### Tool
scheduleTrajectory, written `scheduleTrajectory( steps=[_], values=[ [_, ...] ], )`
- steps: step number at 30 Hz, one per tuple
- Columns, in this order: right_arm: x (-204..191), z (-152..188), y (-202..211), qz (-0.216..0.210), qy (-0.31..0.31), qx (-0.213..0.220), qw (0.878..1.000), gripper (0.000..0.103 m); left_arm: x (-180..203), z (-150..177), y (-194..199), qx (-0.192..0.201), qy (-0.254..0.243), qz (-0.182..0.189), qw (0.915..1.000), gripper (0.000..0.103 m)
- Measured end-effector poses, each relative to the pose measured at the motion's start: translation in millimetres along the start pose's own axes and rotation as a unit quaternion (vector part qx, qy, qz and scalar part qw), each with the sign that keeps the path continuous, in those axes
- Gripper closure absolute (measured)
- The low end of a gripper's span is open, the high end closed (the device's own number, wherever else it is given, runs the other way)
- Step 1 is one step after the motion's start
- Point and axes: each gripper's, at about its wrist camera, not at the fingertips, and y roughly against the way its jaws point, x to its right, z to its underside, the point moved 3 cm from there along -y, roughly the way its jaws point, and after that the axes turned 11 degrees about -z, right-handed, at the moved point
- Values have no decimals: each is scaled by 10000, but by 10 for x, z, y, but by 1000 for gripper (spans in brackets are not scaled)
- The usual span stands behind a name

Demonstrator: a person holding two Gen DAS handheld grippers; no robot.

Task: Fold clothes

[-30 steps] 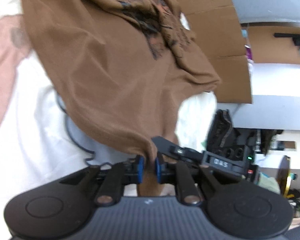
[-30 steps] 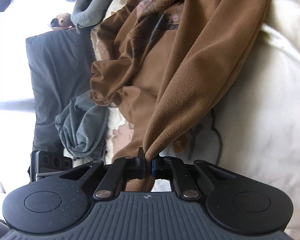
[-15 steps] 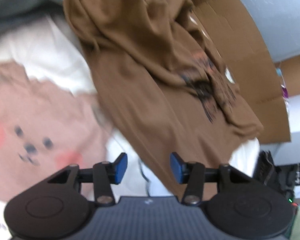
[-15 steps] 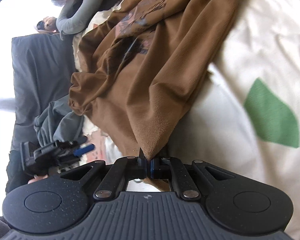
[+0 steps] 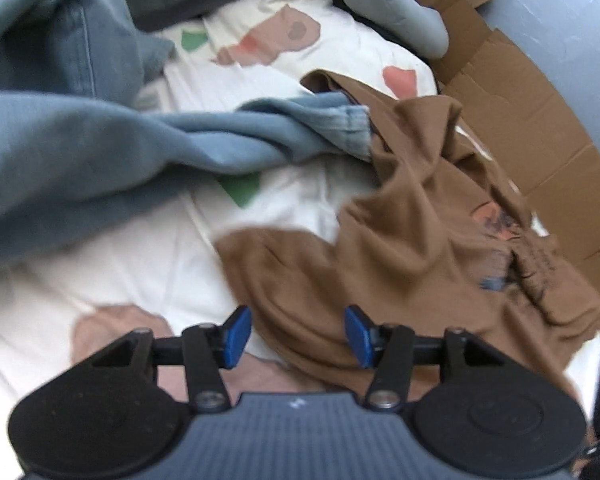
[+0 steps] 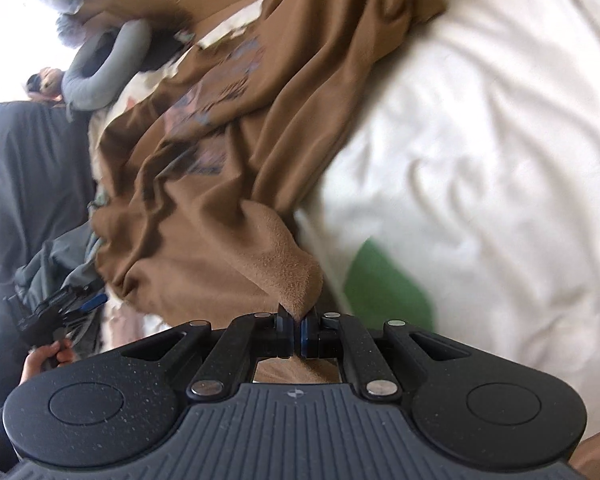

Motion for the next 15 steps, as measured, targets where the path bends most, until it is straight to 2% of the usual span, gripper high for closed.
scheduleTrajectory(
  steps=[4,7,12,15],
  values=[
    [61,-113,111,211,44,157,9996,103,20,-23,32,164,-471,-181,9986,49],
    [89,-172,165,303,95,208,9993,103,120,34,55,234,-984,-298,9944,49],
    [121,-239,259,457,179,305,9983,103,302,113,42,260,-2089,-542,9761,52],
    [152,-273,324,558,170,398,9975,103,398,151,13,320,-2580,-614,9637,58]
  ],
)
